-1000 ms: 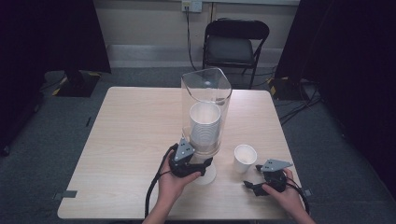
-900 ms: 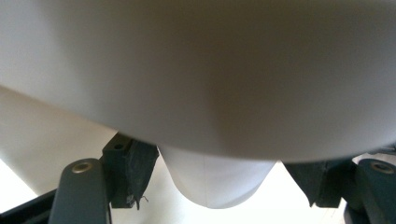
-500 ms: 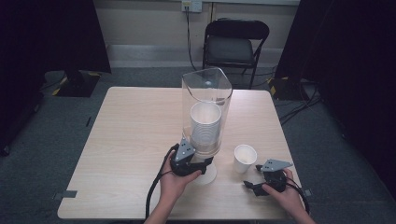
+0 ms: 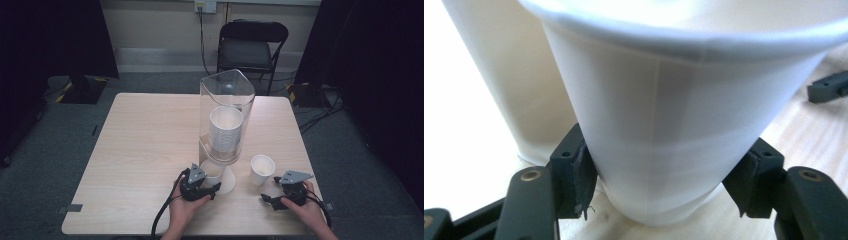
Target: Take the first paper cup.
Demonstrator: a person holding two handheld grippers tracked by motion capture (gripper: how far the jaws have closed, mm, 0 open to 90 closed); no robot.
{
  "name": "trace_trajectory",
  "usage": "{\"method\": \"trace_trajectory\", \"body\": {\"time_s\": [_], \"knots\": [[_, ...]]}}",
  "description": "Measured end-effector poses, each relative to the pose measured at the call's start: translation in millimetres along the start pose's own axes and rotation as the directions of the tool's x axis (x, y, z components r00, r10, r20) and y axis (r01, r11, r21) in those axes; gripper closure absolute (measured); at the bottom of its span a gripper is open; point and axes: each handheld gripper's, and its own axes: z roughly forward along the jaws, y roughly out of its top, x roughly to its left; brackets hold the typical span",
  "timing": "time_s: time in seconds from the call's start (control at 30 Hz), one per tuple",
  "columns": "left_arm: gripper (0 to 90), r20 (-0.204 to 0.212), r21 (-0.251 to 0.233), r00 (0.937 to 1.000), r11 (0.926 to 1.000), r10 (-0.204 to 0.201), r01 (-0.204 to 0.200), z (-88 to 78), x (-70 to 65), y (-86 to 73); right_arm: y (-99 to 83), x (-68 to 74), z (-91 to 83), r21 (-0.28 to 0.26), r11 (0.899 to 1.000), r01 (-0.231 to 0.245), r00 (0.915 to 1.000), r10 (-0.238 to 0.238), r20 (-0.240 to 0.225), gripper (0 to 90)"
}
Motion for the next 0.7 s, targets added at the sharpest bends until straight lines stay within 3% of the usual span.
{"method": "trace_trajectory", "body": {"time_s": [0.07, 0.17, 0.23, 0.27, 0.4, 0.43, 0.57, 0.7], "knots": [[37.0, 0.011, -0.015, 0.9995, 0.9995, 0.028, -0.028, -6.0, -2.8, 5.6, 0.1, -0.3, 0.3, -0.002, 1.0, 0.003, 1.0, -0.003, -0.004, 13.8], [36.6, 0.015, -0.001, 0.9995, 0.9996, 0.028, -0.028, -11.7, 0.3, 7.6, 0.2, -0.5, 0.8, -0.003, 1.0, 0.004, 1.0, -0.004, -0.004, 13.7], [36.5, 0.012, 0.011, 0.9991, 0.9991, 0.041, -0.041, -14.3, 4.9, 5.4, 0.1, -0.6, 0.8, -0.003, 1.0, 0.005, 1.0, -0.006, -0.004, 13.7], [36.5, 0.015, 0.019, 0.9996, 0.9995, 0.025, -0.025, -15.3, 5.2, 3.3, 0.2, -0.5, 0.8, -0.003, 1.0, 0.004, 1.0, -0.004, -0.004, 13.7], [36.0, 0.011, 0.055, 0.9984, 0.9969, 0.055, -0.056, -22.6, 7.3, -1.9, 0.2, -0.4, 0.7, -0.002, 1.0, 0.004, 1.0, -0.004, -0.005, 13.7], [35.9, 0.012, 0.052, 0.9993, 0.998, 0.037, -0.037, -23.8, 7.2, -2.8, 0.2, -0.3, 0.7, -0.002, 1.0, 0.002, 1.0, -0.002, -0.005, 13.7], [35.3, -0.011, 0.062, 0.9984, 0.9966, 0.056, -0.055, -32.2, 16.4, -6.5, 0.2, -0.3, 0.8, -0.002, 1.0, 0.002, 1.0, -0.002, -0.004, 13.6], [34.7, -0.037, 0.066, 0.9991, 0.9977, 0.021, -0.018, -43.6, 30.0, -13.7, 0.2, -0.5, 0.9, -0.003, 1.0, 0.004, 1.0, -0.004, -0.004, 13.6]]}}
